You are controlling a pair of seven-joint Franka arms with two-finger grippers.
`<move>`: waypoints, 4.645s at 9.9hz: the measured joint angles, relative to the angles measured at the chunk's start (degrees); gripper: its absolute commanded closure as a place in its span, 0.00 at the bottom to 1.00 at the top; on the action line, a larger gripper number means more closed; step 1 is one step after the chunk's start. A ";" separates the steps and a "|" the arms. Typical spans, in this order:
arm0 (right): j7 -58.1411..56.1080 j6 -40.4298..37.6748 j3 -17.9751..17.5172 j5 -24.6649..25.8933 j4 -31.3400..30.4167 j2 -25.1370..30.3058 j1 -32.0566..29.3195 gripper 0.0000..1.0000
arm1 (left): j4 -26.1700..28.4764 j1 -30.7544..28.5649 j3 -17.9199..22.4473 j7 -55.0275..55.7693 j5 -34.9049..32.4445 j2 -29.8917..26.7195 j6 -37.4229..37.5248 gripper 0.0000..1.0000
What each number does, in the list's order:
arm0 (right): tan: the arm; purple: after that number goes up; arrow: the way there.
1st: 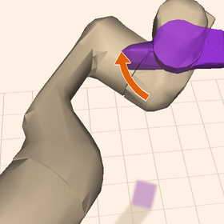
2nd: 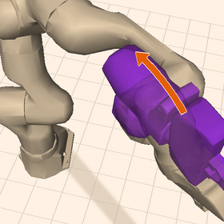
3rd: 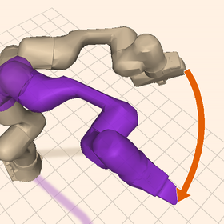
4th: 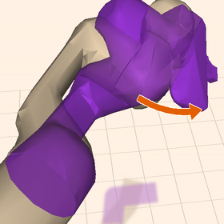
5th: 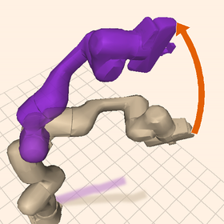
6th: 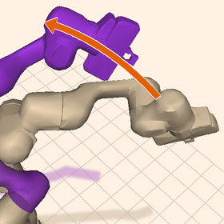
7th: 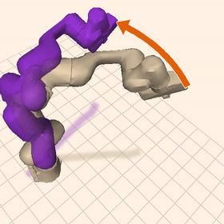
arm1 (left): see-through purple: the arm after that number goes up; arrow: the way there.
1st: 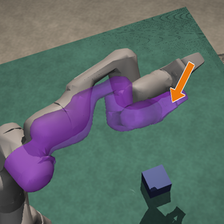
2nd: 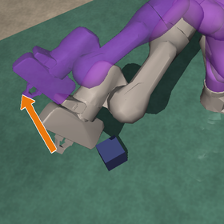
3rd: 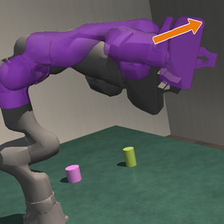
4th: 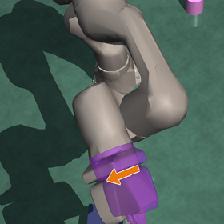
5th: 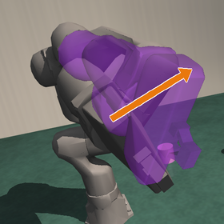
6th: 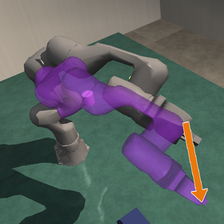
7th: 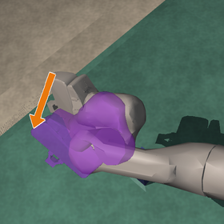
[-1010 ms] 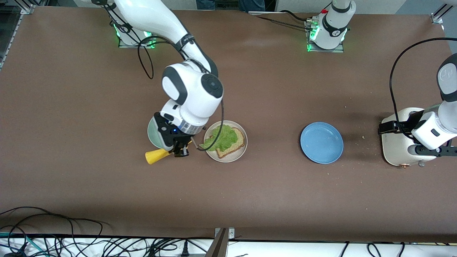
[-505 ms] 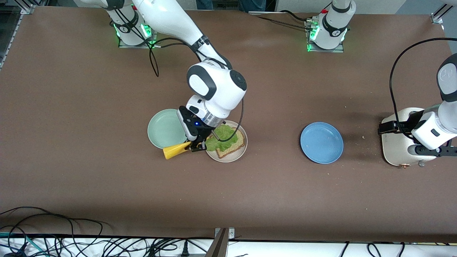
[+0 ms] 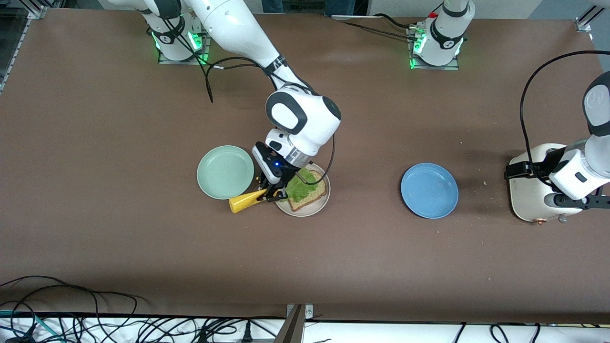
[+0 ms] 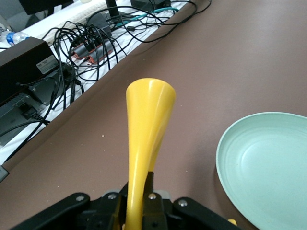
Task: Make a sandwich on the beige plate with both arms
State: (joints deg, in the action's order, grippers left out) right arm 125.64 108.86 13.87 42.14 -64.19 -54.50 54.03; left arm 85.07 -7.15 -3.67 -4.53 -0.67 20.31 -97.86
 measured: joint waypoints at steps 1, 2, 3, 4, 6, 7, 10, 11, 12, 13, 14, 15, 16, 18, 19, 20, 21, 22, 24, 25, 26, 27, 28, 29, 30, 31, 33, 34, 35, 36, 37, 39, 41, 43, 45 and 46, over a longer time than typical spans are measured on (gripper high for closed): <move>1.30 0.18 0.16 0.81 0.43 -0.88 0.40 1.00 | 0.00 0.00 0.00 0.00 0.00 0.01 0.00 0.00; 2.23 0.22 0.21 1.29 1.16 -1.62 0.60 1.00 | 0.00 0.00 0.00 0.00 0.00 0.02 0.00 0.00; 2.57 0.21 0.24 2.35 1.60 -2.16 0.80 1.00 | 0.00 0.00 0.00 0.00 0.00 0.04 0.00 0.00; 2.69 0.22 0.27 3.74 1.77 -2.75 0.96 1.00 | 0.00 0.00 0.00 0.00 0.00 0.06 0.00 0.00; 3.26 0.31 0.35 5.26 1.92 -4.00 1.06 1.00 | 0.00 0.00 0.00 0.01 0.00 0.25 0.00 0.00; 3.73 0.44 0.38 5.65 2.13 -4.40 1.15 1.00 | 0.00 0.00 0.00 0.01 0.00 0.34 0.00 0.00; 6.22 0.59 0.38 6.11 2.18 -5.10 2.44 1.00 | 0.00 0.01 0.00 0.01 0.00 0.36 0.00 0.00; 7.02 0.67 0.38 6.18 2.18 -5.50 2.82 1.00 | 0.00 0.01 0.00 0.01 0.00 0.36 0.00 0.00; 7.32 0.67 0.39 6.26 2.19 -5.83 3.08 1.00 | 0.00 0.01 0.00 0.01 0.00 0.36 0.00 0.00; 7.40 0.69 0.39 6.37 2.19 -6.02 3.16 1.00 | 0.00 0.01 0.00 0.01 0.00 0.36 0.00 0.00; 7.40 0.70 0.45 6.45 2.25 -6.03 3.17 1.00 | 0.00 0.01 0.00 0.01 0.00 0.36 0.00 0.00; 7.38 0.70 0.66 6.47 2.58 -6.03 3.16 1.00 | 0.00 0.01 0.00 0.01 0.00 0.37 0.00 0.00; 6.76 0.67 1.09 6.47 3.18 -5.95 3.16 1.00 | 0.00 0.01 0.00 0.01 0.00 0.36 0.00 0.00; 4.17 0.56 1.91 5.44 4.62 -4.51 2.75 1.00 | 0.00 0.01 0.00 0.01 0.00 0.37 0.00 0.00; 2.37 0.49 2.12 3.48 4.88 -2.96 2.11 1.00 | 0.00 0.01 0.00 0.01 0.00 0.36 0.00 0.00; -0.31 0.45 2.22 0.83 5.02 -0.93 1.08 1.00 | 0.00 0.01 0.00 0.01 0.00 0.37 0.00 0.00; -2.88 0.41 2.32 -2.34 5.10 1.38 -0.20 1.00 | 0.00 0.01 -0.01 0.01 0.00 0.37 0.00 0.00; -5.43 0.35 2.40 -5.50 5.12 3.79 -1.76 1.00 | 0.00 0.01 -0.01 0.01 0.00 0.36 0.00 0.00; -11.32 0.02 2.45 -11.29 5.09 8.28 -5.50 1.00 | 0.00 0.01 -0.01 0.01 0.00 0.36 0.00 0.00; -13.20 -0.46 2.50 -14.67 5.04 10.11 -7.53 1.00 | 0.00 0.01 -0.01 0.01 0.00 0.37 0.00 0.00; -14.99 -0.72 2.54 -17.62 4.62 12.01 -9.71 1.00 | -0.01 0.01 -0.01 0.01 0.00 0.37 0.00 0.00; -17.15 -0.75 2.60 -19.53 3.24 14.14 -11.68 1.00 | -0.01 0.01 -0.01 0.01 0.00 0.37 0.00 0.00; -19.45 -0.78 2.64 -22.06 1.54 16.39 -13.68 1.00 | -0.01 0.01 -0.01 0.01 0.00 0.38 0.00 0.00; -21.38 -0.87 2.65 -24.88 0.14 18.38 -15.51 1.00 | -0.01 0.02 -0.01 0.01 0.00 0.38 0.00 0.00; -22.24 -0.94 2.66 -27.23 -1.34 20.06 -16.85 1.00 | -0.03 0.03 -0.03 0.01 0.00 0.39 0.00 0.00; -22.56 -0.93 2.67 -29.59 -3.09 21.44 -18.17 1.00 | -0.09 0.03 -0.04 0.01 0.00 0.39 0.00 0.00; -24.49 -0.63 2.68 -33.94 -6.12 23.18 -21.05 1.00 | -0.13 0.14 -0.14 0.01 0.00 0.38 0.00 0.00; -26.02 0.42 2.69 -35.77 -8.30 24.49 -22.56 1.00 | -0.14 0.17 -0.14 0.00 0.00 0.38 0.00 0.00; -27.78 2.39 2.76 -37.57 -11.66 26.56 -23.96 1.00 | -0.13 -0.02 -0.04 -0.59 -0.06 0.39 0.00 0.00; -30.11 4.80 2.96 -39.66 -15.99 29.22 -25.43 1.00 | -0.10 -0.68 0.23 -3.01 -0.27 0.40 0.00 0.00; -32.47 7.16 3.74 -41.58 -20.79 32.20 -26.50 1.00 | -0.08 -2.23 0.56 -6.88 -0.39 0.46 0.01 0.00; -38.26 11.02 6.71 -47.08 -30.06 37.92 -27.04 1.00 | -0.05 -6.58 0.78 -11.46 -1.67 0.58 0.01 0.00; -44.30 13.74 9.48 -52.71 -36.83 41.73 -27.03 1.00 | -0.05 -8.89 0.75 -12.27 -5.40 0.59 0.01 0.00; -51.48 14.28 12.41 -59.38 -42.00 44.69 -27.03 1.00 | 0.11 -11.39 0.80 -15.45 -6.03 0.93 -0.35 0.00; -58.98 14.40 15.02 -66.29 -46.46 46.88 -27.04 1.00 | 1.73 -15.25 0.81 -19.95 -6.04 2.26 -4.53 0.00; -62.87 14.58 15.99 -69.88 -48.55 47.73 -27.04 1.00 | 3.33 -16.96 0.81 -21.34 -6.04 2.92 -7.12 0.00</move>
State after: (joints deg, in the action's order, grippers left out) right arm 62.77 123.45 29.86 -27.75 -112.74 -6.78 26.99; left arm 88.40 -24.11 -2.86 -25.88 -6.71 23.23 -104.98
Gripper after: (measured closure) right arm 0.934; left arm 0.000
